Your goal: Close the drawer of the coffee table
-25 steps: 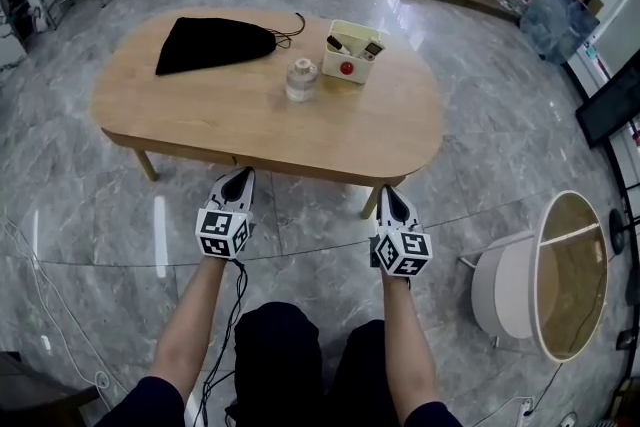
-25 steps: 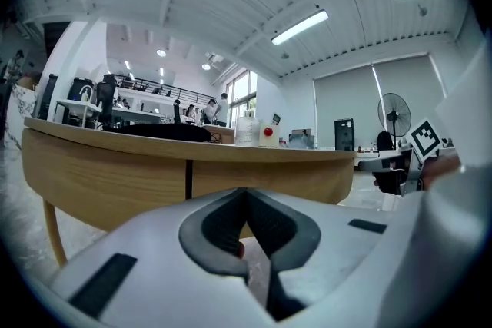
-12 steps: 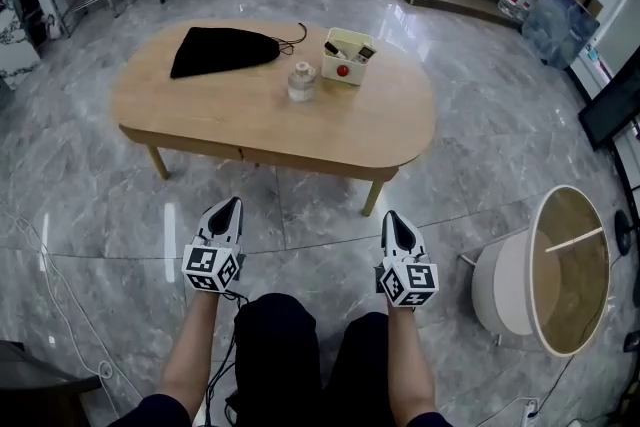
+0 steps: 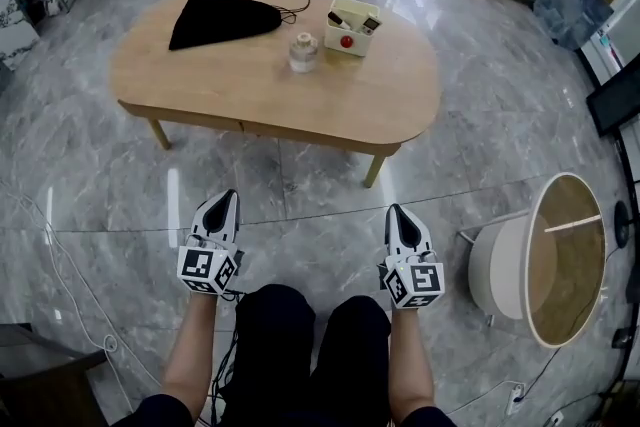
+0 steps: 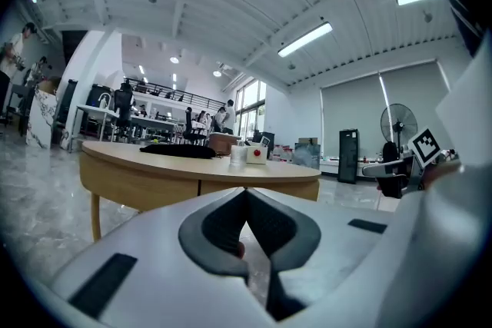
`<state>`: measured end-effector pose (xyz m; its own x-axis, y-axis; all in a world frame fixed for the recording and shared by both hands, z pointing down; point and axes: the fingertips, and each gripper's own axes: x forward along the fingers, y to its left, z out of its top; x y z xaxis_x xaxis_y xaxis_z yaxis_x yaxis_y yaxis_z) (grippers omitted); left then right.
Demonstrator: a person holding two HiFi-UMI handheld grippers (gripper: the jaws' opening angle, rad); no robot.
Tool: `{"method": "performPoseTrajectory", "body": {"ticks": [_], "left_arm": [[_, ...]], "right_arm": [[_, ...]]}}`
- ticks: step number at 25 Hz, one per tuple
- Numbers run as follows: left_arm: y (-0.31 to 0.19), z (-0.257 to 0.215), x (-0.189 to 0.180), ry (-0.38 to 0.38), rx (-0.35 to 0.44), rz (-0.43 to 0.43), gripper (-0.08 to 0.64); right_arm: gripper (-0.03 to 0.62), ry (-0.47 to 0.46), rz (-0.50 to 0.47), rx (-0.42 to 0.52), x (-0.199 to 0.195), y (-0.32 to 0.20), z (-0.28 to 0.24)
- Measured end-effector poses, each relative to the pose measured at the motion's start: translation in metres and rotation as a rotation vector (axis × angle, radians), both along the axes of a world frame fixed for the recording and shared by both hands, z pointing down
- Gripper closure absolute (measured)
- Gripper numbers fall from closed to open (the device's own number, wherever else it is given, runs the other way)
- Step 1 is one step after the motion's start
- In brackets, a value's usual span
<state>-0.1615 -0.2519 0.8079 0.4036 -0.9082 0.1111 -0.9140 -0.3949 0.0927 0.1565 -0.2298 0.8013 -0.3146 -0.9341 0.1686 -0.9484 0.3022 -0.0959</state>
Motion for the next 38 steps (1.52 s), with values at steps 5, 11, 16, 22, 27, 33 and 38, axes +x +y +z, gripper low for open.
{"method": "performPoseTrajectory", "body": {"ticks": [5,11,16,22,27,33,38], "left_arm": [[0.005,-0.058,-0.014,0.005,-0.039,-0.028,0.535],[0.01,-0.19,-0.005,-0.004,-0.031,0.01,0.535],[0.036,-0.295,-0.005,-0.009,-0.063,0.012,0.535],[0.082,-0.405,0.013,-0.033,-0.085,0.031,0.535],[0.115,-0.493,0.031,-0.029,-0.084,0.034,0.535],[0.15,-0.57,0.04,-0.017,-0.048,0.024,0.535],[0.177,-0.615,0.055,-0.014,0.0,0.011,0.535]], "right_arm": [[0.566,-0.01,-0.018,-0.032,-0.016,0.006,-0.055],[0.566,-0.014,-0.02,-0.082,-0.013,0.023,-0.165],[0.566,-0.01,-0.014,-0.109,-0.004,0.051,-0.262],[0.566,-0.032,0.015,-0.12,0.016,0.079,-0.384],[0.566,-0.006,-0.017,-0.111,0.009,0.102,-0.472],[0.566,-0.075,-0.06,-0.083,-0.003,0.141,-0.551],[0.566,-0.103,-0.018,-0.039,0.022,0.163,-0.59]]}}
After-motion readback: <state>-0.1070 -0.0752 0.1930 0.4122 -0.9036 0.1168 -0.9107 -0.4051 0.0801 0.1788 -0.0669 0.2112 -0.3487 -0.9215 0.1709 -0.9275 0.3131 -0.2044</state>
